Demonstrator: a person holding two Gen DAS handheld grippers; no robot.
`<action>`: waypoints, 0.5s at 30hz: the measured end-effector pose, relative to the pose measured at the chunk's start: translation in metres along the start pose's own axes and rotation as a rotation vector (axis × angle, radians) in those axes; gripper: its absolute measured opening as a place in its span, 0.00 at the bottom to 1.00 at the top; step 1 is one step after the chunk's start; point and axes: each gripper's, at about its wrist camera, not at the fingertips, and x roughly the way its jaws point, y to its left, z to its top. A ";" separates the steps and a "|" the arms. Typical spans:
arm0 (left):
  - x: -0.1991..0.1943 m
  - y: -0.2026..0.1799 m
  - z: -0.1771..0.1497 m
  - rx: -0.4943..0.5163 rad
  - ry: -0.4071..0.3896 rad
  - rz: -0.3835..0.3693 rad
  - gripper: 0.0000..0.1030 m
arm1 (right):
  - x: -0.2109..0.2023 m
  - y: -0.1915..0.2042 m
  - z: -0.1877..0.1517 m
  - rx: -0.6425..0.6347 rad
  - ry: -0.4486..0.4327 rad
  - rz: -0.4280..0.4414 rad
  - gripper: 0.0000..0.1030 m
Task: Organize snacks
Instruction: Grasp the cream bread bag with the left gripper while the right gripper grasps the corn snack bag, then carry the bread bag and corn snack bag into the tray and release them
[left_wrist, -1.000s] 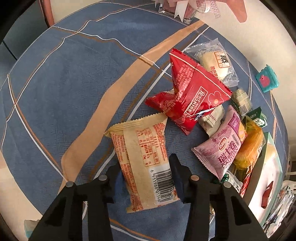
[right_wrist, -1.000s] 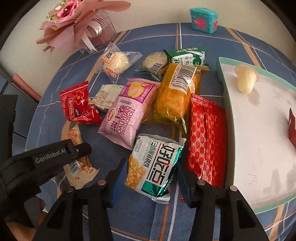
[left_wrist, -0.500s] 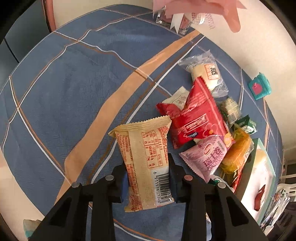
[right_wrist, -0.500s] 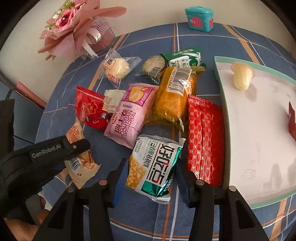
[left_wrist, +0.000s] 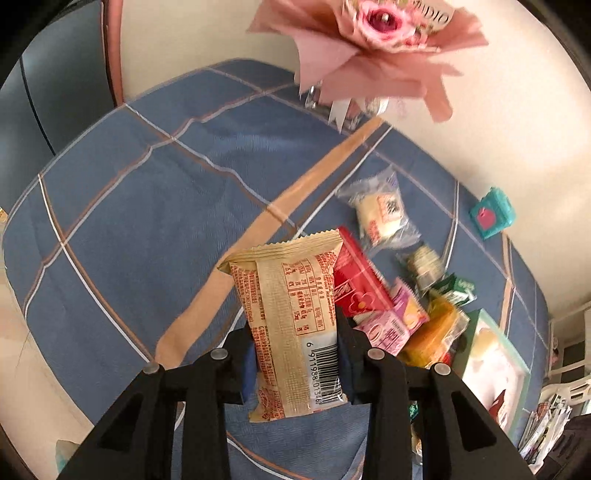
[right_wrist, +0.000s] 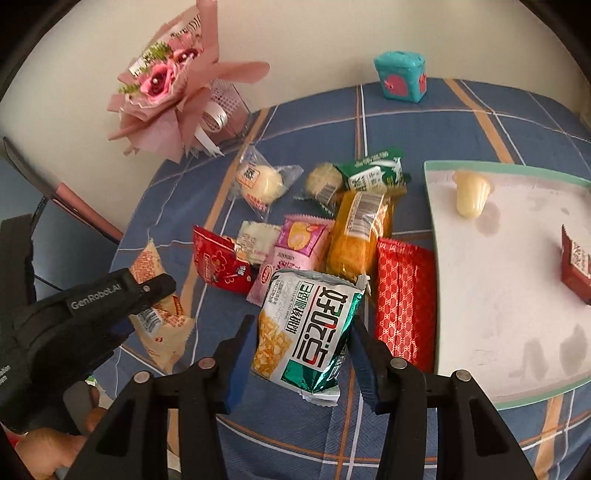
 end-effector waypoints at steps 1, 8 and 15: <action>-0.001 -0.002 0.001 -0.001 -0.011 -0.002 0.35 | -0.002 0.000 -0.001 0.001 -0.003 0.000 0.50; -0.015 -0.012 -0.001 -0.001 -0.050 -0.024 0.35 | -0.003 -0.008 -0.001 0.016 0.008 -0.003 0.50; -0.013 -0.035 -0.011 0.021 -0.038 -0.054 0.35 | -0.014 -0.025 0.003 0.037 -0.001 -0.025 0.50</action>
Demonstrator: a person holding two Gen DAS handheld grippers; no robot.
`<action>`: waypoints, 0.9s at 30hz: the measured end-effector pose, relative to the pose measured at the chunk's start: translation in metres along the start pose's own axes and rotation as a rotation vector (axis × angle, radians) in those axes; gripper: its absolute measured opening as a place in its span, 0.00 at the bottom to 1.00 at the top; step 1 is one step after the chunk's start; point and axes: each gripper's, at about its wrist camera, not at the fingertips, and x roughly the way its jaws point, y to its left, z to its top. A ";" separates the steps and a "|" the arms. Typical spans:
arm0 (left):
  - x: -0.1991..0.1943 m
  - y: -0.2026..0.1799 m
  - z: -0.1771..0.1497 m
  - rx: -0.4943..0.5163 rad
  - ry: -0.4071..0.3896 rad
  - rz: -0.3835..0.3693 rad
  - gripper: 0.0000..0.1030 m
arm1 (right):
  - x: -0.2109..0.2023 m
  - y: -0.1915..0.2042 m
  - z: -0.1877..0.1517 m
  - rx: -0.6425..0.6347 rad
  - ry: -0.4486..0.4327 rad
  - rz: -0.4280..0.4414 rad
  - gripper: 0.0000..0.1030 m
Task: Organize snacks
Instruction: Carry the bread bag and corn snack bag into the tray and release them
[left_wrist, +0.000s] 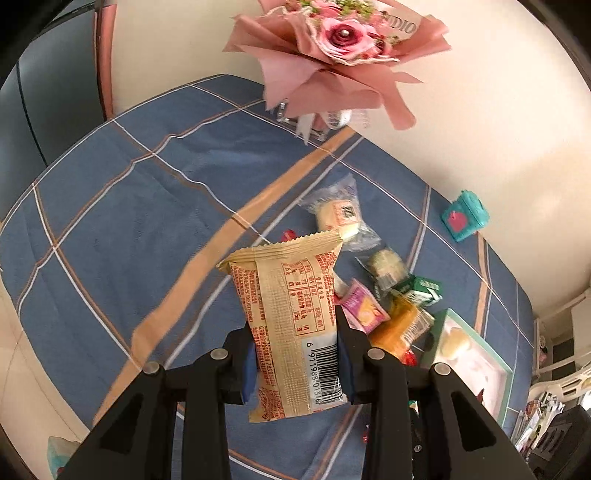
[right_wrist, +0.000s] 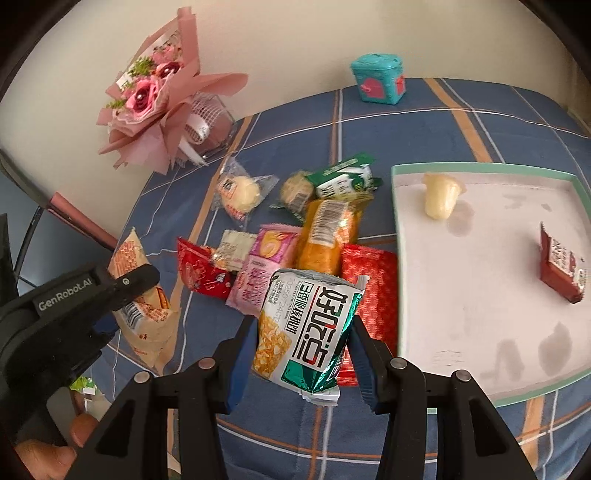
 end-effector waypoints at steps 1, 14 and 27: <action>0.000 -0.004 -0.002 0.005 0.002 -0.006 0.35 | -0.002 -0.003 0.001 0.004 -0.002 -0.004 0.50; 0.006 -0.077 -0.030 0.096 0.026 -0.055 0.35 | -0.041 -0.071 0.021 0.090 -0.065 -0.067 0.50; 0.029 -0.182 -0.075 0.313 0.081 -0.091 0.35 | -0.065 -0.143 0.049 0.150 -0.109 -0.221 0.50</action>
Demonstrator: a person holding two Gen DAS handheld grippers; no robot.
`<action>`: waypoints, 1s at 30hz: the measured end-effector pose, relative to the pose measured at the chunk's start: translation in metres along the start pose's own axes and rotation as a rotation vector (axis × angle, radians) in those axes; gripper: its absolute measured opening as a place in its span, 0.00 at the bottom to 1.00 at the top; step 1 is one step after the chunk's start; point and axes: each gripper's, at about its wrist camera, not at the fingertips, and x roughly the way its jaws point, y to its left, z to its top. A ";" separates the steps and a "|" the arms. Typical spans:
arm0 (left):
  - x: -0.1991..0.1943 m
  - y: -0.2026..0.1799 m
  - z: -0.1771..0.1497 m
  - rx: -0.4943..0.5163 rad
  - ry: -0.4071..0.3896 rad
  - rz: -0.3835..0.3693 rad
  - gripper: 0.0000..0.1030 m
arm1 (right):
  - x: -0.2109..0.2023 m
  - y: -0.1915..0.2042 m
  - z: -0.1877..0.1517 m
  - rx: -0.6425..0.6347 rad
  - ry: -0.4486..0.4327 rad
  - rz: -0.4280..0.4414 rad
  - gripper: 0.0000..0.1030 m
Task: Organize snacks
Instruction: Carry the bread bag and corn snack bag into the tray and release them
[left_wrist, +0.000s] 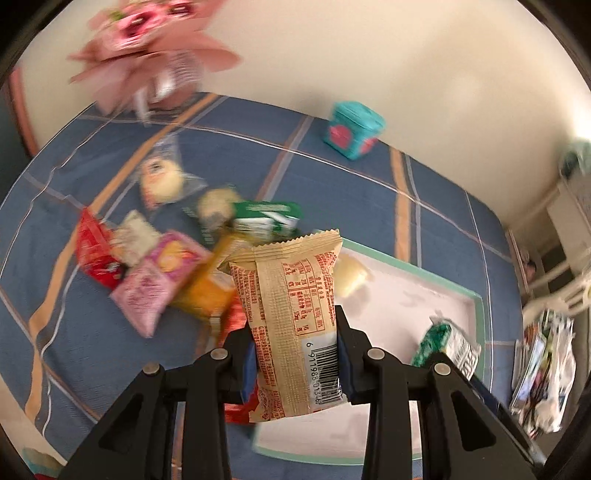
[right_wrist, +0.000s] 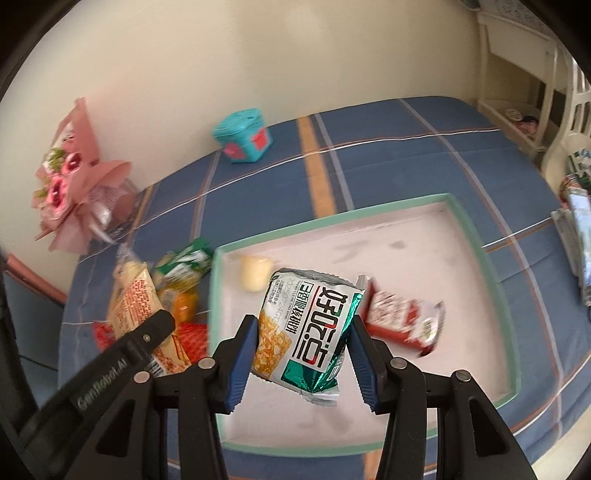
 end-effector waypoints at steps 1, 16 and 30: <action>0.003 -0.008 0.000 0.019 0.003 -0.004 0.36 | 0.001 -0.004 0.003 0.002 0.000 -0.016 0.50; 0.061 -0.079 0.016 0.140 0.073 0.009 0.36 | 0.052 -0.063 0.047 0.058 0.084 -0.184 0.50; 0.094 -0.097 0.017 0.169 0.107 0.042 0.36 | 0.077 -0.085 0.053 0.081 0.135 -0.189 0.50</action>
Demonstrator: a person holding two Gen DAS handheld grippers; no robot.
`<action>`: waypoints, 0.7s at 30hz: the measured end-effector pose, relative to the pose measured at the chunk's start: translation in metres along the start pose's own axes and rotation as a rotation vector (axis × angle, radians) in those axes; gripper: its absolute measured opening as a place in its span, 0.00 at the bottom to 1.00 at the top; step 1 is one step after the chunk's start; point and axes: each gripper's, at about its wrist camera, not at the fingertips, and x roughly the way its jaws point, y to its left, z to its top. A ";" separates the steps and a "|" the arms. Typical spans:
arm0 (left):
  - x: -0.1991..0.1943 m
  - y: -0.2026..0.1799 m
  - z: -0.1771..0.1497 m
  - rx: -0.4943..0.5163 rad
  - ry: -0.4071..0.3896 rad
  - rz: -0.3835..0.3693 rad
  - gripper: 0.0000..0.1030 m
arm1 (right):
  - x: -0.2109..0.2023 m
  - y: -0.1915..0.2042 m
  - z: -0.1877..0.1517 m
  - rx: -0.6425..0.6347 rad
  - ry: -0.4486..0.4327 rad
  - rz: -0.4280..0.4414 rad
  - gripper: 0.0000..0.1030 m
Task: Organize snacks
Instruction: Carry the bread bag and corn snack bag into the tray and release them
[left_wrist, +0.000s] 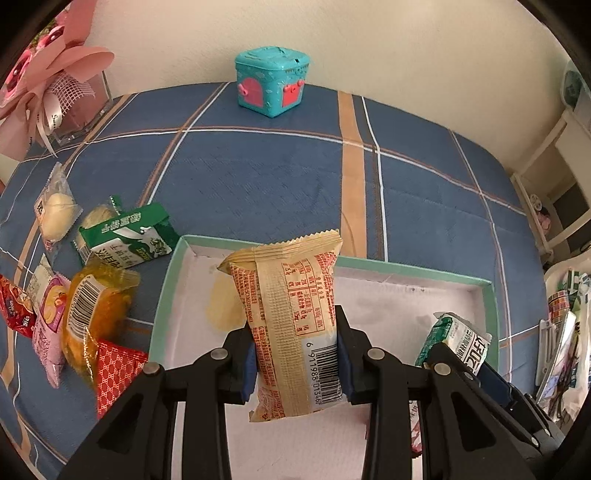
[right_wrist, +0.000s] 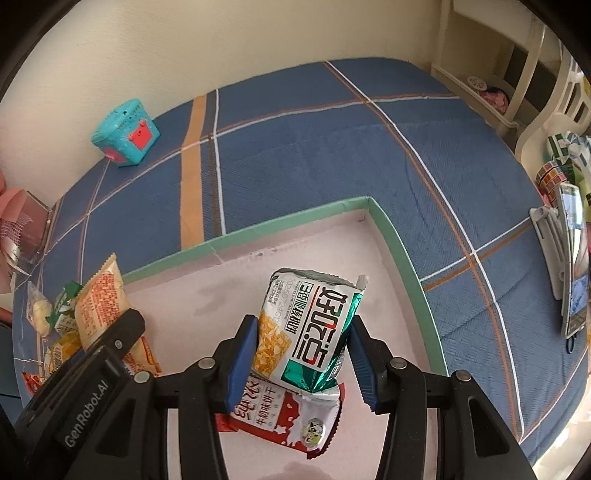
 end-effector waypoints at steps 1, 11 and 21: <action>0.002 -0.001 0.000 0.003 0.003 0.006 0.36 | 0.002 0.000 0.000 0.003 0.007 -0.002 0.50; 0.013 -0.003 -0.004 0.003 0.034 0.027 0.39 | 0.009 -0.004 0.001 0.006 0.039 -0.003 0.51; -0.008 0.006 0.002 -0.047 0.016 -0.011 0.52 | -0.026 -0.003 0.008 -0.020 -0.023 0.011 0.63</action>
